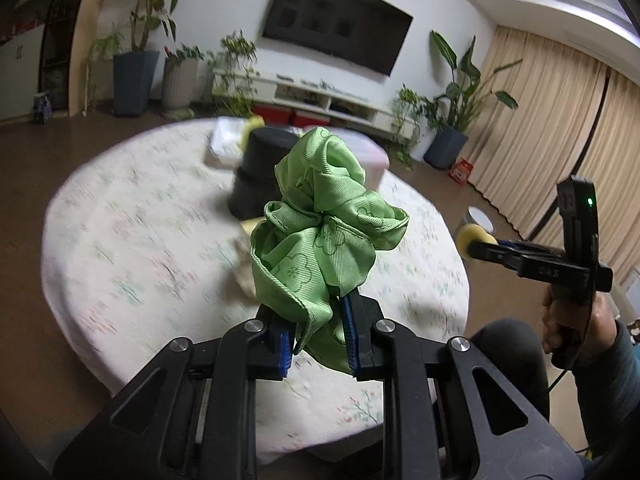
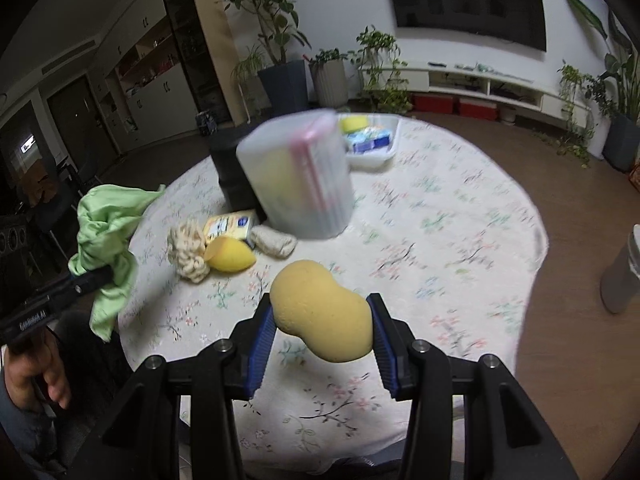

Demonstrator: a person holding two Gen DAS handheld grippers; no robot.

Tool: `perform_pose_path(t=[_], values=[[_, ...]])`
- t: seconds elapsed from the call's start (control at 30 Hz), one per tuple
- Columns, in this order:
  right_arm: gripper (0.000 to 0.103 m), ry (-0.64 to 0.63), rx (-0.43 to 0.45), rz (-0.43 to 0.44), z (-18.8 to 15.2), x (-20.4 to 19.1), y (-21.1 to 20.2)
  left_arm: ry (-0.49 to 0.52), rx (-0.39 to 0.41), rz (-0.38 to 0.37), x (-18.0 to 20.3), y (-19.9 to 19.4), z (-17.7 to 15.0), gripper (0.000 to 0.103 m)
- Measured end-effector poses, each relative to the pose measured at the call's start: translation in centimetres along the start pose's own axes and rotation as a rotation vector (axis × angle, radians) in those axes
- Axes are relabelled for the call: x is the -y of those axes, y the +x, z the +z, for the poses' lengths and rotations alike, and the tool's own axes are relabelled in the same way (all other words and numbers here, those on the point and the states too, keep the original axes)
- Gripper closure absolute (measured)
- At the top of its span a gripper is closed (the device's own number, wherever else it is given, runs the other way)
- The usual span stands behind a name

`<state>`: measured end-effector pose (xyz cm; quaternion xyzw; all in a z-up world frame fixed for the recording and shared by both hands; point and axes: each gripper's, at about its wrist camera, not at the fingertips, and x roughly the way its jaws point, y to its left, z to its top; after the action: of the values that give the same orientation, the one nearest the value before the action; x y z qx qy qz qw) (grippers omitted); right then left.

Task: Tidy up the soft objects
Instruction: 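Lift both held items and carry them over the white tray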

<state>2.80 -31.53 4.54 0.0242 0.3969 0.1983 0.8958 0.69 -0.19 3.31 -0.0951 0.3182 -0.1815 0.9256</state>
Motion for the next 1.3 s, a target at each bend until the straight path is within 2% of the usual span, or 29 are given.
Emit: perform_pose_path(t=[0.23,0.37,0.47,0.63,0.77,0.93,1.17,1.3], values=[[0.055,-0.037,0.069,-0.04,3.5,1.1,-3.0,0.054,0.074,0.044,-1.0,-2.4,4.8,0.085],[0.055,-0.077,0.108,-0.064,7.0,1.6,-3.7,0.084,0.108,0.056,-1.9,-2.5,8.4,0.085],[0.055,-0.091,0.133,-0.069,10.0,2.5,-3.8,0.108,0.118,0.065,-2.9,-1.5,11.8,0.085],[0.055,-0.144,0.128,-0.092,15.5,3.7,-2.4,0.122,0.084,0.08,-5.0,1.5,16.5,0.085],[0.055,-0.163,0.12,-0.098,19.9,4.8,-0.6,0.145,0.063,0.106,-6.2,4.5,19.7,0.085],[0.055,-0.207,0.089,-0.126,24.3,5.4,3.3,0.181,0.022,0.122,-6.9,8.5,21.9,0.085],[0.054,-0.257,0.019,-0.118,27.9,5.4,9.8,0.235,-0.085,0.122,-7.6,15.7,24.2,0.085],[0.054,-0.306,-0.039,-0.078,29.6,5.0,14.1,0.239,-0.138,0.113,-8.5,19.4,24.8,0.085]])
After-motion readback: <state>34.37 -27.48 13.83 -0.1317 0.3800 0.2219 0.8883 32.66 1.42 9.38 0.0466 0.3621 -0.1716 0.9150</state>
